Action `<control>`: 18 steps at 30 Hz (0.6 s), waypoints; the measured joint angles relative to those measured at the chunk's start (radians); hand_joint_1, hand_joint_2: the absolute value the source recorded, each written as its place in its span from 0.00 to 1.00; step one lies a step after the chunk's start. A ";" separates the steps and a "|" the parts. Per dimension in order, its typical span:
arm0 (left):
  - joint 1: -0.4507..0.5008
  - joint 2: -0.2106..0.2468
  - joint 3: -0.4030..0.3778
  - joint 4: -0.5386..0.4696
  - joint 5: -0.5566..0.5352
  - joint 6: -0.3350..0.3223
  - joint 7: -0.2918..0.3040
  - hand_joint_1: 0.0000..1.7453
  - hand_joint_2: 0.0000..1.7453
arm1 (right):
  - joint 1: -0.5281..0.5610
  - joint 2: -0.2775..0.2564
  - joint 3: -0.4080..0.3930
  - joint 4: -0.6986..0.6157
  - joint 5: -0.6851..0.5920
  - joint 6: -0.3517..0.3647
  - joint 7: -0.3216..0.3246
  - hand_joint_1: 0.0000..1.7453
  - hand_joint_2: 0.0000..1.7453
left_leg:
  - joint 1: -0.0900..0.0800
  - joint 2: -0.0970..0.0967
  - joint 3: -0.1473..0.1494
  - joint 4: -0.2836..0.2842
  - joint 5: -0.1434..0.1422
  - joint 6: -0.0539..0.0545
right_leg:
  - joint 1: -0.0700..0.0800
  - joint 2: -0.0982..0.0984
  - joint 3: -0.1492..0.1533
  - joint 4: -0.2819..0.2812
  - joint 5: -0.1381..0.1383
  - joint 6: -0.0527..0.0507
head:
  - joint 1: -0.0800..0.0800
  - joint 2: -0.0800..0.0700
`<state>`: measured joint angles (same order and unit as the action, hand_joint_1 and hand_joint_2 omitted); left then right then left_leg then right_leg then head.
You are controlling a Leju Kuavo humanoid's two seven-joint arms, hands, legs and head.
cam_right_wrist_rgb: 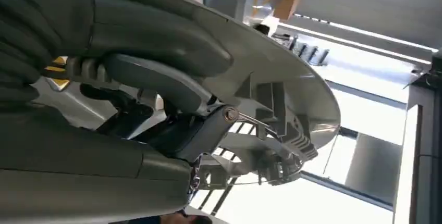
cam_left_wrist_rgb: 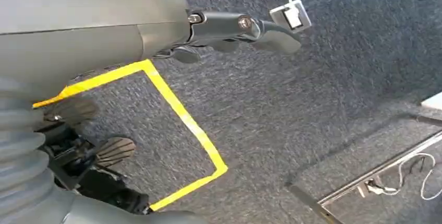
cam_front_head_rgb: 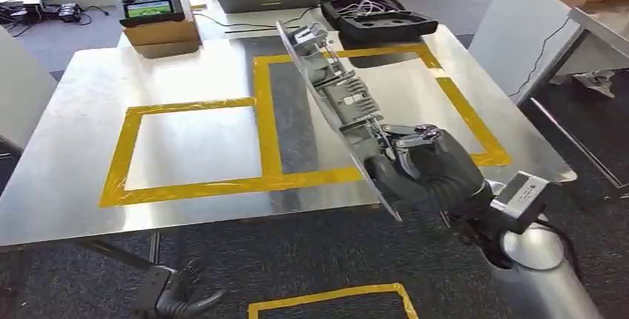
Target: Take the parts from the cabinet and place them on the table.
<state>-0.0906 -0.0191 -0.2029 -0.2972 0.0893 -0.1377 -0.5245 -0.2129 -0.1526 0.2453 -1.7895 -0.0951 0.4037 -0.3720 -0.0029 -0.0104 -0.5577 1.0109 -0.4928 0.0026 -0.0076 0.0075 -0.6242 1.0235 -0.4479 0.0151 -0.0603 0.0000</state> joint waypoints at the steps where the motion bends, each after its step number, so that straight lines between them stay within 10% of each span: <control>1: 0.000 0.000 0.000 0.000 -0.002 0.000 0.000 0.00 1.00 | -0.005 0.000 0.002 0.000 0.017 -0.008 0.006 1.00 1.00 | 0.000 0.000 0.000 0.000 0.000 -0.001 | 0.000 0.000 0.000 0.000 0.000 0.000 | 0.000 0.000; 18: -0.014 -0.011 0.000 -0.003 -0.054 -0.027 0.010 0.00 1.00 | -0.141 -0.030 0.089 0.180 0.277 -0.073 0.104 1.00 1.00 | -0.001 0.000 0.002 0.001 0.001 -0.003 | -0.003 0.000 0.004 -0.001 0.003 0.001 | 0.000 0.000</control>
<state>-0.1042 -0.0301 -0.2029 -0.3002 0.0355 -0.1652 -0.5142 -0.3543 -0.1824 0.3338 -1.6094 0.1820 0.3311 -0.2678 -0.0040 -0.0104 -0.5561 1.0123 -0.4915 -0.0005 -0.0104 0.0073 -0.6204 1.0225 -0.4451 0.0164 -0.0603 0.0000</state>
